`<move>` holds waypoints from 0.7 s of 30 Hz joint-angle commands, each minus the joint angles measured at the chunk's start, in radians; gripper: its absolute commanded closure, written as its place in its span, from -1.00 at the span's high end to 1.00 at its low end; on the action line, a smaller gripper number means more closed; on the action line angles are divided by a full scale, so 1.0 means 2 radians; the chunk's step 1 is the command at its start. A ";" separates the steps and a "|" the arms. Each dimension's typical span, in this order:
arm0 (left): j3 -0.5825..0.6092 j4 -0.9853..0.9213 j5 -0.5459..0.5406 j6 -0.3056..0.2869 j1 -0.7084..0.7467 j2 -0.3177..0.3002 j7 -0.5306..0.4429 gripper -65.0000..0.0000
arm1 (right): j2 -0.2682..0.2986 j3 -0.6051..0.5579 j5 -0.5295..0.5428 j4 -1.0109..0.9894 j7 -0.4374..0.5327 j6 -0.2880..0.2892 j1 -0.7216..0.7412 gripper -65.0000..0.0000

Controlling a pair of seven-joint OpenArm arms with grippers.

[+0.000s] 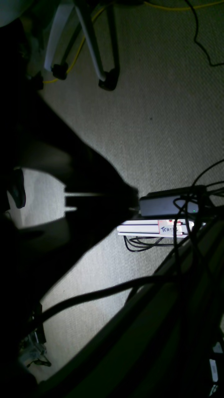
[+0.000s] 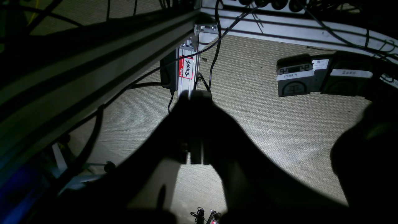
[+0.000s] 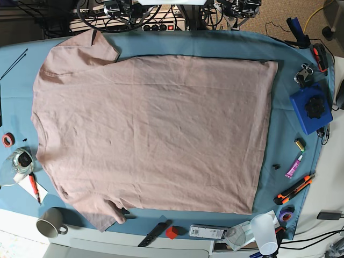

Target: Fold the T-shirt properly

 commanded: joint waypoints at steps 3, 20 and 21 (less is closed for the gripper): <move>-0.001 0.002 0.002 -0.004 0.001 -0.002 -0.004 -1.00 | 0.000 0.001 0.001 0.005 0.001 0.005 0.000 -1.00; 0.000 0.002 0.002 -0.004 0.012 -0.002 -0.004 -1.00 | 0.000 0.001 0.001 0.005 -0.008 0.005 0.000 -1.00; 0.000 0.002 0.002 -0.004 0.012 -0.002 -0.004 -1.00 | 0.000 0.001 0.001 0.005 -0.009 0.005 0.000 -1.00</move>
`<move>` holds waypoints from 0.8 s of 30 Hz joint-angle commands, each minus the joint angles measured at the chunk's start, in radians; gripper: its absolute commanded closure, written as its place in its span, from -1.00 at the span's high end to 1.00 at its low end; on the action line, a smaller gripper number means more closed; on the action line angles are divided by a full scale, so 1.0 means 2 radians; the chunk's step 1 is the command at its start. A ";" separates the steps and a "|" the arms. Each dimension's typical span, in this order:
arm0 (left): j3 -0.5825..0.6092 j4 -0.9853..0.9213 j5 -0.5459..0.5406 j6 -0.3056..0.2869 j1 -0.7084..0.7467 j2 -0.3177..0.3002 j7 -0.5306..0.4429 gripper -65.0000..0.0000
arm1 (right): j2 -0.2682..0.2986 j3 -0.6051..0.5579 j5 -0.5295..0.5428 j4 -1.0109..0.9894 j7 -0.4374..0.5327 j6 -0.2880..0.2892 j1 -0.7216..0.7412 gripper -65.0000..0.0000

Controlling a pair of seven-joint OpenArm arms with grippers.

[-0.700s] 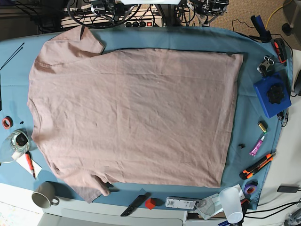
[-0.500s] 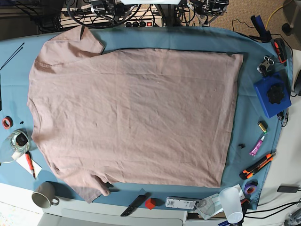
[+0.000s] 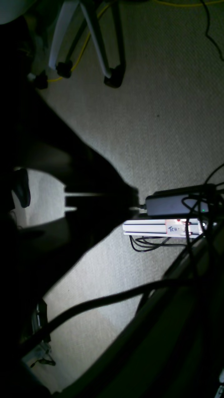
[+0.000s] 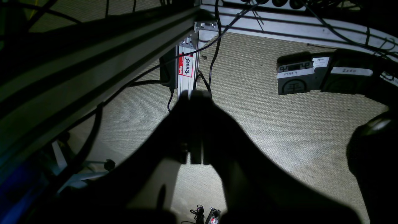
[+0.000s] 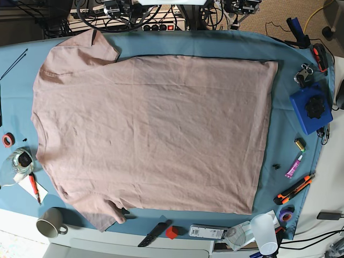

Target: Fold the T-shirt properly

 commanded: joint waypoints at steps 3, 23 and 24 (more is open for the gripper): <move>0.000 0.002 0.001 -0.002 0.001 -0.001 -0.002 -1.00 | 0.000 0.001 0.002 0.003 -0.007 0.005 0.000 -1.00; 0.000 0.002 0.001 -0.002 0.001 -0.001 -0.002 -1.00 | 0.000 0.001 0.001 0.003 -0.017 0.005 0.000 -1.00; 0.000 0.002 0.001 -0.002 0.001 -0.001 -0.002 -1.00 | 0.000 0.001 0.001 0.003 -0.017 0.005 0.000 -1.00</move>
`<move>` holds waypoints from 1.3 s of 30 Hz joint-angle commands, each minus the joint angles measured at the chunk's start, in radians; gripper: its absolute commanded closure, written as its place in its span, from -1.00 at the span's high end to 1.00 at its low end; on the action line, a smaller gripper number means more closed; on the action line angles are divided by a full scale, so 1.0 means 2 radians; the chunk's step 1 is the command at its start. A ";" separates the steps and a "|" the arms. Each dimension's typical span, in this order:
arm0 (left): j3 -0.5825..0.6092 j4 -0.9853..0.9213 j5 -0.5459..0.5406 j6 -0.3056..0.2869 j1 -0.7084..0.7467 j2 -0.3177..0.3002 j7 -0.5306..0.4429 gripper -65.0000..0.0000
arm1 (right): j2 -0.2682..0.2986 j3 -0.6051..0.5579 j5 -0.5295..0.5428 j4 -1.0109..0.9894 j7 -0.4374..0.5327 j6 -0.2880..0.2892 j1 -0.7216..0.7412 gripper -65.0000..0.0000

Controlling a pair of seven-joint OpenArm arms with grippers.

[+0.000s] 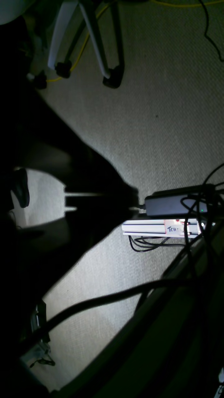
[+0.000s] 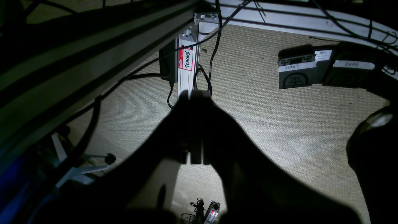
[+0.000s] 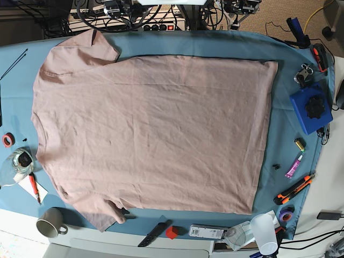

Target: Fold the T-shirt properly

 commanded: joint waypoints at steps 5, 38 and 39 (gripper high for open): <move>0.000 0.002 0.002 -0.002 0.002 -0.001 -0.002 -1.00 | 0.000 0.001 0.001 0.003 0.000 0.005 0.000 -1.00; -0.001 0.104 -0.006 0.017 0.106 -0.057 -0.001 -1.00 | 0.044 0.001 0.032 0.059 -0.035 0.005 -0.064 -1.00; -0.001 0.120 -0.006 0.017 0.118 -0.060 -0.001 -1.00 | 0.047 0.001 0.032 0.075 -0.039 0.005 -0.076 -1.00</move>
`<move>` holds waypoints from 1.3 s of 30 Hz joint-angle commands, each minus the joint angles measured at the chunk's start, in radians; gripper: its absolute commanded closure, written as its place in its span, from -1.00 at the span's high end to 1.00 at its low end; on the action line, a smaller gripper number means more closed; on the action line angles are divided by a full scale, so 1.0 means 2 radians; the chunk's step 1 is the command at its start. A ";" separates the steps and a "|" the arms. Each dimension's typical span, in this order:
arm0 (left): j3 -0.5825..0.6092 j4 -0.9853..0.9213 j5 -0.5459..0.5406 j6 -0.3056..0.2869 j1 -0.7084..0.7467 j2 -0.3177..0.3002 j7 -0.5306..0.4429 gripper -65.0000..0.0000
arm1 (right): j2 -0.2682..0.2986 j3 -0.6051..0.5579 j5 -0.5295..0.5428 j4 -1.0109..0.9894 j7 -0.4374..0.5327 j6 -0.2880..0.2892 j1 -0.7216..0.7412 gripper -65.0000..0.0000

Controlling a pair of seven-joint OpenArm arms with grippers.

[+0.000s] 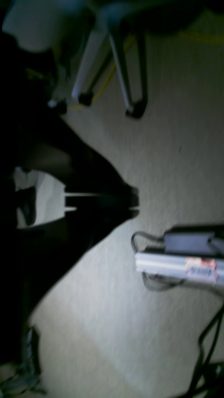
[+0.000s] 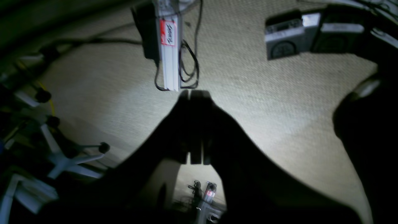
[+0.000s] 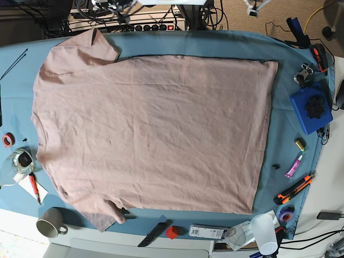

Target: Fold the T-shirt properly

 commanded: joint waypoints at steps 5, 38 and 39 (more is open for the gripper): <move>-0.001 0.094 -0.047 -0.001 0.067 -0.013 0.004 -1.00 | 0.027 0.001 0.011 0.100 -0.004 0.005 -0.072 -1.00; -0.001 0.796 -0.067 0.079 0.376 -0.018 0.183 -1.00 | 0.066 0.380 0.411 0.681 -0.277 0.076 -0.358 -1.00; -0.001 0.809 -0.067 0.079 0.376 -0.018 0.185 -1.00 | 0.066 0.394 0.421 0.687 -0.277 0.080 -0.358 -1.00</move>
